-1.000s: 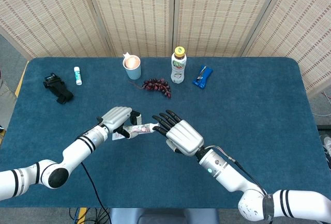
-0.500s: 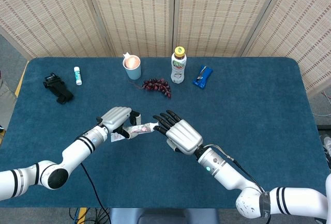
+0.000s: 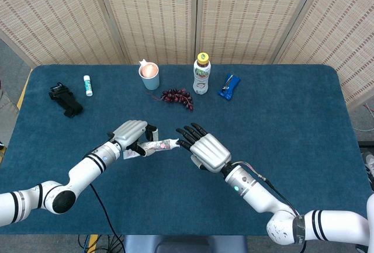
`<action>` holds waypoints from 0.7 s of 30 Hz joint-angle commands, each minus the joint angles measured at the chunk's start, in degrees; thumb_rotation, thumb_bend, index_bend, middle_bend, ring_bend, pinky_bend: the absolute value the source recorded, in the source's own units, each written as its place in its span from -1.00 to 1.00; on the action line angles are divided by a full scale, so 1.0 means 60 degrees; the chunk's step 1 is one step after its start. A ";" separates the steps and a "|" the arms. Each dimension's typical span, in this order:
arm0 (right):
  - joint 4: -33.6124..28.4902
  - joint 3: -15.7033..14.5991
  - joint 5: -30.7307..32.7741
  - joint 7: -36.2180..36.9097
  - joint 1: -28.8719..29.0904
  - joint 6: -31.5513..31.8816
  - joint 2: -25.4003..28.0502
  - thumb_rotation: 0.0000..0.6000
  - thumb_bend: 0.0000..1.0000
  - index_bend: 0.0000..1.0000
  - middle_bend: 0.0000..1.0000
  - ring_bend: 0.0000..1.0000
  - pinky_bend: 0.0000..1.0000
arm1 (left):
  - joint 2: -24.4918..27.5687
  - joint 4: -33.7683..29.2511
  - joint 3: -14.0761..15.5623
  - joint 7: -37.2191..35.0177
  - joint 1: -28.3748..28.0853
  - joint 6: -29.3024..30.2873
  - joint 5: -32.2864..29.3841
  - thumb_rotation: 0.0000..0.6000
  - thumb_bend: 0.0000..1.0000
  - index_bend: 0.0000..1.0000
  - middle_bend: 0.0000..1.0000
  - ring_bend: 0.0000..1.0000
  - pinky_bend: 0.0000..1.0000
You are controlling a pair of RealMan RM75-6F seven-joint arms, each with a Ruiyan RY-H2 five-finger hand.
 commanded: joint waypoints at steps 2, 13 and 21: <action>0.0041 -0.0045 0.0085 -0.0007 0.0026 0.0026 -0.0014 1.00 -0.07 -0.54 -0.88 -1.00 -1.00 | 0.0045 0.0017 -0.0009 -0.0103 0.0044 -0.0028 0.0077 1.00 -0.14 0.11 0.29 -0.16 -0.57; 0.0186 -0.0141 0.0266 0.0013 0.0129 0.0064 -0.0079 1.00 -0.07 -0.54 -0.88 -1.00 -1.00 | 0.0107 0.0060 -0.0066 -0.0382 0.0125 -0.0092 0.0296 1.00 -0.14 0.12 0.29 -0.15 -0.57; 0.0255 -0.0187 0.0356 0.0056 0.0192 0.0085 -0.0109 1.00 -0.07 -0.54 -0.88 -1.00 -1.00 | 0.0137 0.0076 -0.0065 -0.0477 0.0126 -0.0162 0.0370 1.00 -0.13 0.12 0.29 -0.15 -0.57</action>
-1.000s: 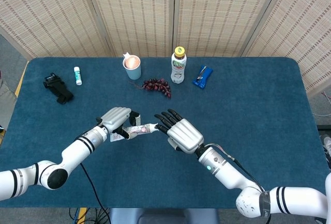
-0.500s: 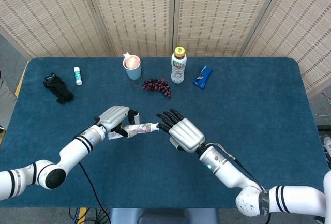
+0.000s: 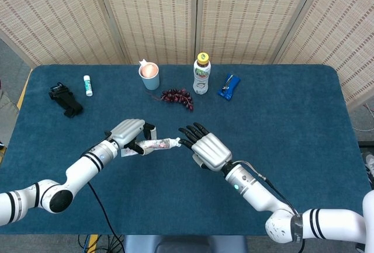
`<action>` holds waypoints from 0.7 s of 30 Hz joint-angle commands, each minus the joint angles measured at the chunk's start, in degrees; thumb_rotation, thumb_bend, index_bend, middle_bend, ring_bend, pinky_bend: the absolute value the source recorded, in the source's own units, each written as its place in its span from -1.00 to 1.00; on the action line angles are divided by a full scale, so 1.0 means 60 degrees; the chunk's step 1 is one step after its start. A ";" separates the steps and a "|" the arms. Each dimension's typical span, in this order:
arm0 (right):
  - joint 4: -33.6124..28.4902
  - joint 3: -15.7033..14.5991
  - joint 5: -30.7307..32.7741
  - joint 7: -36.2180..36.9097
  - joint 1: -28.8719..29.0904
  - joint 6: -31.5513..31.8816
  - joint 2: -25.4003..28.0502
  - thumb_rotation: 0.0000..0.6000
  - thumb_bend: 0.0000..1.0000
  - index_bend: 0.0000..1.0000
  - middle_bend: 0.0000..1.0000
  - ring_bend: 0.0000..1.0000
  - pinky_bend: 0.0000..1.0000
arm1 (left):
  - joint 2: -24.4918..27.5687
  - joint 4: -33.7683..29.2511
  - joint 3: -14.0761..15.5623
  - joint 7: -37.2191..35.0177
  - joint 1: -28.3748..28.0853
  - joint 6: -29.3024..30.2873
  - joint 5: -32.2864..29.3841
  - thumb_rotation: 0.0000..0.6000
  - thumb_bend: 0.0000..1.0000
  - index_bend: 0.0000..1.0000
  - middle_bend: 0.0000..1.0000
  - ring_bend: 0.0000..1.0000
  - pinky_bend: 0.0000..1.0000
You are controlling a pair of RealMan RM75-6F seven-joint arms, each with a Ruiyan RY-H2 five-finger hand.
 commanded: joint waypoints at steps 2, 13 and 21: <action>0.0034 -0.0020 0.0026 0.0016 0.0025 0.0005 -0.0012 1.00 -0.07 -0.54 -0.88 -1.00 -1.00 | 0.0023 -0.0018 -0.0016 -0.0068 -0.0001 -0.0036 -0.0013 1.00 -0.14 0.12 0.29 -0.15 -0.56; 0.0181 -0.0094 0.0108 0.0088 0.0056 0.0038 -0.0050 1.00 -0.07 -0.54 -0.88 -1.00 -1.00 | 0.0197 -0.0150 -0.0100 -0.0223 0.0019 -0.0053 0.0055 1.00 -0.13 0.12 0.29 -0.15 -0.55; 0.0411 -0.0093 0.0180 0.0237 0.0109 0.0003 -0.0190 1.00 -0.07 -0.54 -0.88 -1.00 -1.00 | 0.0398 -0.0312 -0.0177 -0.0383 0.0062 -0.0087 0.0122 1.00 -0.13 0.12 0.29 -0.15 -0.55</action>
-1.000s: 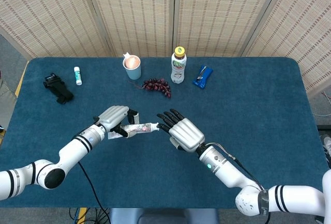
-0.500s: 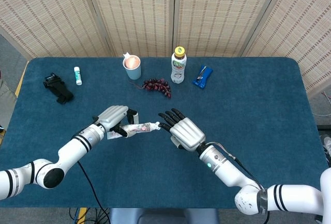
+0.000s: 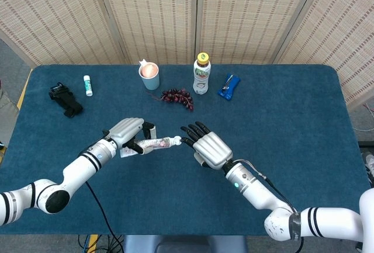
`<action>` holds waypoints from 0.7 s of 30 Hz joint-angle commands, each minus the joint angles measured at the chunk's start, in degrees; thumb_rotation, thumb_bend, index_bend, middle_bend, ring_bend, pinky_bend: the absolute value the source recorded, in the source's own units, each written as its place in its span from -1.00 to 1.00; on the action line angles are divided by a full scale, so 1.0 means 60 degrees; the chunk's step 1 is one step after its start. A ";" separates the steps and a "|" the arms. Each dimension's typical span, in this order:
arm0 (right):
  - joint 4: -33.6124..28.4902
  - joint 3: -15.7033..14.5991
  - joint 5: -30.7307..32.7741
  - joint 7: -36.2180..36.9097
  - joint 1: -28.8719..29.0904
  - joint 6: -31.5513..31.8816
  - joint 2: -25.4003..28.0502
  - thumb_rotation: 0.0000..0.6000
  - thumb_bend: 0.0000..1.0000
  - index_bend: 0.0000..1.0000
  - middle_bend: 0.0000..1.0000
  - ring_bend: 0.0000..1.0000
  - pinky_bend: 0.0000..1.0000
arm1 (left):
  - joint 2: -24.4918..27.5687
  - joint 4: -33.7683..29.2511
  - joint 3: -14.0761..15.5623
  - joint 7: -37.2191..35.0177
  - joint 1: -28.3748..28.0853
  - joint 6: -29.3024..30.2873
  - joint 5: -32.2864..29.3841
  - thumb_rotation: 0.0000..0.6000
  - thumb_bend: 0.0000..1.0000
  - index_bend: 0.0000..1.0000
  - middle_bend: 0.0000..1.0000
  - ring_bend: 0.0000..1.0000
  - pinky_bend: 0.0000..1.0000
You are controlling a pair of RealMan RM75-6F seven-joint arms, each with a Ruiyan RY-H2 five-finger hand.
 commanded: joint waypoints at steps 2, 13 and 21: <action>0.0135 0.0014 0.0023 0.0085 0.0033 -0.0019 -0.0090 1.00 -0.07 -0.54 -0.88 -1.00 -1.00 | 0.0081 -0.0097 -0.0044 -0.0099 0.0040 -0.0002 0.0049 1.00 -0.13 0.12 0.29 -0.15 -0.55; 0.0436 0.0064 0.0098 0.0268 0.0104 -0.0046 -0.0299 1.00 -0.07 -0.54 -0.88 -1.00 -1.00 | 0.0389 -0.0368 -0.0217 -0.0624 0.0214 -0.0191 0.0312 1.00 -0.13 0.12 0.29 -0.15 -0.54; 0.0589 0.0068 0.0136 0.0391 0.0157 -0.0089 -0.0501 1.00 -0.07 -0.54 -0.88 -1.00 -1.00 | 0.0559 -0.0534 -0.0398 -0.1163 0.0346 -0.0424 0.0612 1.00 -0.13 0.12 0.29 -0.15 -0.53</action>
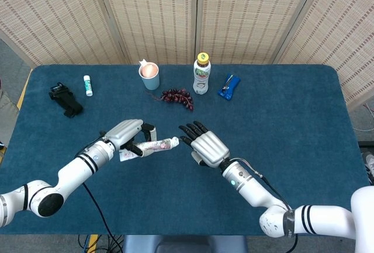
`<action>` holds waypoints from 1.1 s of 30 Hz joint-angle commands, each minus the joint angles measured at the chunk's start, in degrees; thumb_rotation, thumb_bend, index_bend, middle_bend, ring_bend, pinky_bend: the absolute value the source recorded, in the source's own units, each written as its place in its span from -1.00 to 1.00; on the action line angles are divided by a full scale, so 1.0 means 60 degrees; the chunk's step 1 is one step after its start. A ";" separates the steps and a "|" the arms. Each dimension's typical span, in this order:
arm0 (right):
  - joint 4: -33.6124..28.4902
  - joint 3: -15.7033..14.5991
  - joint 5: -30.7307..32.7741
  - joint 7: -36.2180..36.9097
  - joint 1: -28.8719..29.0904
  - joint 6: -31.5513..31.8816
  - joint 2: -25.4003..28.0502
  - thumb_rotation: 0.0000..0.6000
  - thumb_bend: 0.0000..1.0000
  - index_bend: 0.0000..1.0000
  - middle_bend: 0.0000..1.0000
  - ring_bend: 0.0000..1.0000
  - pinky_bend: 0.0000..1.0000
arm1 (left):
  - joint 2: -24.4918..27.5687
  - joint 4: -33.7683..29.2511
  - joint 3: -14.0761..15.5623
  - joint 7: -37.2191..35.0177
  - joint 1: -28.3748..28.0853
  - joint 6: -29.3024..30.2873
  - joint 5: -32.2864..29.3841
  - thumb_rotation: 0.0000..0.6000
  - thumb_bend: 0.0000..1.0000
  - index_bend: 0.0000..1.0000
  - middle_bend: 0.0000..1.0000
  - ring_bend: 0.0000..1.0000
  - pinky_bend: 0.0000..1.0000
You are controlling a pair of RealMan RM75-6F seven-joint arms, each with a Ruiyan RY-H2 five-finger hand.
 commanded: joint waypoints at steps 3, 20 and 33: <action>-0.0039 0.0007 -0.0027 0.0082 -0.0002 0.0028 -0.0021 1.00 -0.07 -0.54 -0.88 -1.00 -1.00 | 0.0089 -0.0029 -0.0072 -0.0243 0.0085 -0.0132 0.0243 1.00 -0.13 0.12 0.29 -0.15 -0.53; -0.2497 -0.0719 -0.1870 0.0417 -0.1834 0.2272 0.2883 1.00 -0.07 -0.54 -0.88 -1.00 -1.00 | -0.1514 0.2165 0.0809 0.0337 0.0109 0.0036 0.0740 1.00 -0.13 0.06 0.23 -0.21 -0.53; -0.2938 -0.1364 -0.3164 0.0580 -0.3242 0.3501 0.3933 1.00 -0.07 -0.54 -0.88 -1.00 -1.00 | -0.2784 0.4220 0.1098 -0.0770 0.0460 -0.0575 0.1734 1.00 -0.13 0.03 0.22 -0.29 -0.62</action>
